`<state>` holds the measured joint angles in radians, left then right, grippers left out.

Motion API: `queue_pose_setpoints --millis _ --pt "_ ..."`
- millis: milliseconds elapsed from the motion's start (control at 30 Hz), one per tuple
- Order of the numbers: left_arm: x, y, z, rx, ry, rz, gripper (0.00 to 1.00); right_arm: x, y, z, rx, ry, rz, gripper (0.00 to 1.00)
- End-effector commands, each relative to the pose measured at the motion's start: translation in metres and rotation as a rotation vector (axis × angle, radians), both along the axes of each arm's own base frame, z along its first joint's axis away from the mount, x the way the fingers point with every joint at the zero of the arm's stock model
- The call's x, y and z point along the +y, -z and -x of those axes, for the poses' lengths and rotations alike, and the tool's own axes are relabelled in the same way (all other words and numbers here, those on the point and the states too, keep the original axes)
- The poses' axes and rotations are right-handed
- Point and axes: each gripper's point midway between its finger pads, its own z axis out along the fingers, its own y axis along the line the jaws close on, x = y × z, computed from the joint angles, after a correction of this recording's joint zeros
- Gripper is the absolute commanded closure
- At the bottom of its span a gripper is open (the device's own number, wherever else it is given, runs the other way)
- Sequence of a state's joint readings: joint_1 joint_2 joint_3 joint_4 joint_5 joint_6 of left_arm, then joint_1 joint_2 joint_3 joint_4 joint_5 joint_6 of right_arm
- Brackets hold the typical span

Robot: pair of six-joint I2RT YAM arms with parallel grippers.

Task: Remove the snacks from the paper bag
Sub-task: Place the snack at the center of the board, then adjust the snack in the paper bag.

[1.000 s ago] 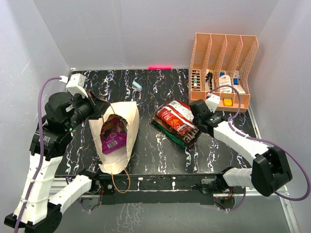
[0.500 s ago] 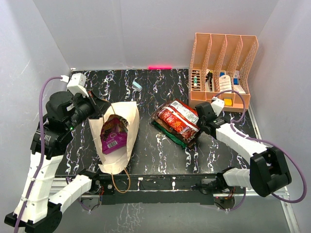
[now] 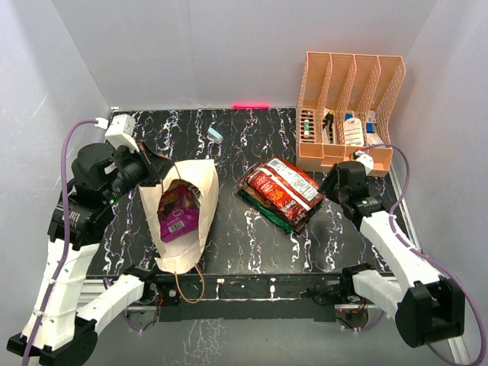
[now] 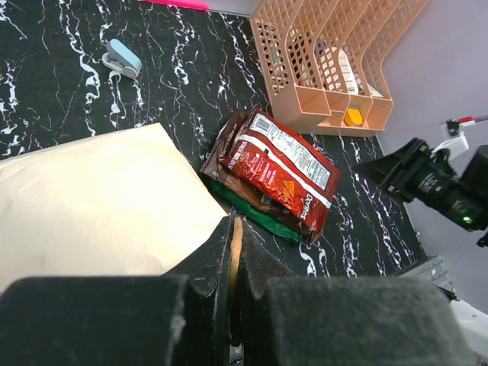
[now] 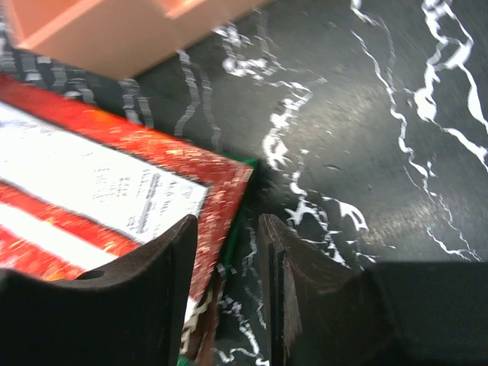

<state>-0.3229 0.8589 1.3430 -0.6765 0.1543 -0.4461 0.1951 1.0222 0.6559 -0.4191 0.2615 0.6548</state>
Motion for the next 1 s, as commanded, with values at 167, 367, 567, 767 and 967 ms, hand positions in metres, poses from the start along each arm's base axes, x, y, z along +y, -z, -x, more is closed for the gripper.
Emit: queue_pose_setpoints --millis 167,367,567,767,967 --pt "0.001 -0.023 0.000 -0.076 -0.001 0.019 1.00 0.192 -0.125 0.029 -0.406 -1.008 -0.044 0.45" --pt "0.003 -0.031 0.003 -0.088 -0.006 0.021 1.00 0.318 -0.175 0.148 -0.755 -1.513 0.072 0.43" --pt "0.004 -0.035 0.007 -0.095 -0.008 0.023 1.00 0.389 -0.149 0.230 -0.974 -1.935 0.420 0.41" --pt "0.004 -0.037 0.009 -0.101 -0.004 0.027 1.00 0.439 -0.129 0.215 -1.092 -1.982 0.760 0.40" --pt "0.006 -0.041 0.013 -0.112 -0.008 0.028 1.00 0.469 -0.089 0.172 -1.039 -1.959 1.040 0.28"
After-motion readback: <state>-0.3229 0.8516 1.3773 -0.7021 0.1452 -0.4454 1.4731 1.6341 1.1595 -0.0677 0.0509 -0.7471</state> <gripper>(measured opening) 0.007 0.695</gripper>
